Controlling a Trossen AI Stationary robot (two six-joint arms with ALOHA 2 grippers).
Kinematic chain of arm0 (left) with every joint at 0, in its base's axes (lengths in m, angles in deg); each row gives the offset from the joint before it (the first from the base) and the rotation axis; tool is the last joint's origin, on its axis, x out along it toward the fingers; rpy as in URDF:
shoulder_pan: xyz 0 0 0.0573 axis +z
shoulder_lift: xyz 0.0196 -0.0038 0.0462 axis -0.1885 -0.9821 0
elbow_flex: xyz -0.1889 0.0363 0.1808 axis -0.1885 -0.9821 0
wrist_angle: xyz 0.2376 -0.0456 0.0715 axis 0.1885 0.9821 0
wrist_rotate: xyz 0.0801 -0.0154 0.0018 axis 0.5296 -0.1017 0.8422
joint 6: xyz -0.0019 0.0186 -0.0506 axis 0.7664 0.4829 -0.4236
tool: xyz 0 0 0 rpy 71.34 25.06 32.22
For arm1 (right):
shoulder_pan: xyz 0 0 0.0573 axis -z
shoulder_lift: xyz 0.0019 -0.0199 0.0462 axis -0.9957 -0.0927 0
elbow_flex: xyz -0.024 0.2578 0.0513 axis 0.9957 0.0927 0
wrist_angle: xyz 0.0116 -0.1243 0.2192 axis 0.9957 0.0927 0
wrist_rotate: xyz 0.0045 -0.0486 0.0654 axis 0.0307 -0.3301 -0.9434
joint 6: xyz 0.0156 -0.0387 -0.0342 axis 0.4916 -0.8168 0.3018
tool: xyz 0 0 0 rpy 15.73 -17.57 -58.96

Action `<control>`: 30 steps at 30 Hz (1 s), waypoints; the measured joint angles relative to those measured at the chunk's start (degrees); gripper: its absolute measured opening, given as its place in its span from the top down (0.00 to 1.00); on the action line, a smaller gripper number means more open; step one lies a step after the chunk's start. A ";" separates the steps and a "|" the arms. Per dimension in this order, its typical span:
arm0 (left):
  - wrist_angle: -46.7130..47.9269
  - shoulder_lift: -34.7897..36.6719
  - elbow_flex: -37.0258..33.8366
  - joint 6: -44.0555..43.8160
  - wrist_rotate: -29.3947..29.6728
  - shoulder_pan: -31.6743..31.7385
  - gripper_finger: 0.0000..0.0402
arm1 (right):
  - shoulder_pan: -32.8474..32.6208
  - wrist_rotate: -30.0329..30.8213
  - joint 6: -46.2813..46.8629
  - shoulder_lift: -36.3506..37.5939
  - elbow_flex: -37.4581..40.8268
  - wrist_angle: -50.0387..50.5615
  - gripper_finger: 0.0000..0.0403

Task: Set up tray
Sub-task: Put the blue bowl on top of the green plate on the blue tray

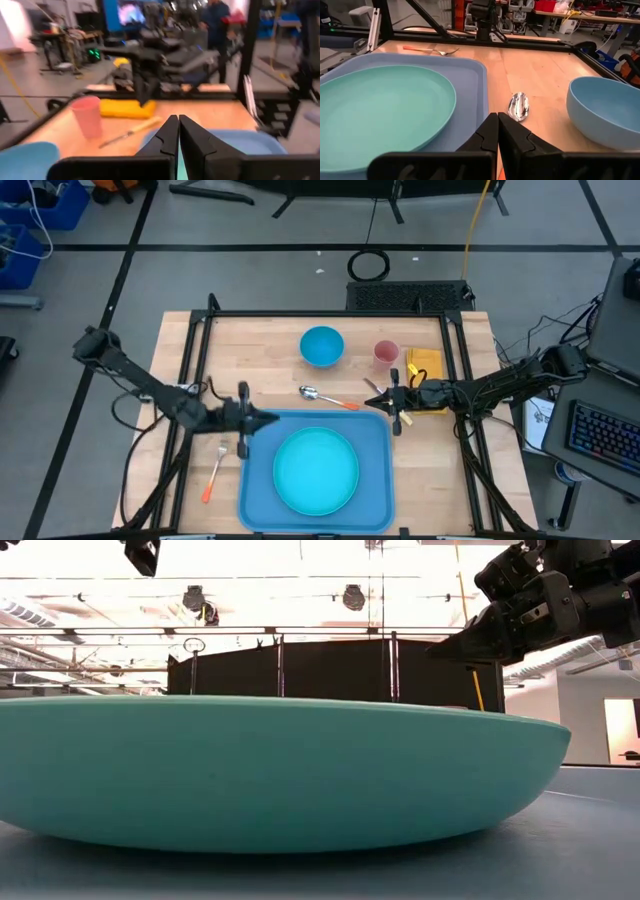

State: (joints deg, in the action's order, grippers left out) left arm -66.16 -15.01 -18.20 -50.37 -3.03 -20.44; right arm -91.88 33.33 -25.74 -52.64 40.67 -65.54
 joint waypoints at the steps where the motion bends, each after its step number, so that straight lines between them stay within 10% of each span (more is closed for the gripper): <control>1: 0.36 1.35 -0.03 1.15 -0.01 0.89 0.98 | 0.00 0.02 0.00 0.00 0.00 0.00 1.00; 18: 3.17 6.51 -0.05 2.67 0.06 7.18 0.90 | 0.00 -0.13 0.65 -0.02 -0.13 3.98 0.96; 30: 3.15 6.51 -0.05 4.84 1.22 9.20 0.90 | 0.13 1.76 1.77 -0.02 -0.14 3.98 0.71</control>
State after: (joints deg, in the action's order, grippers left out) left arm -63.01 -8.49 -18.25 -45.53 -1.82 -11.24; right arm -91.75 35.09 -23.97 -52.66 40.53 -61.57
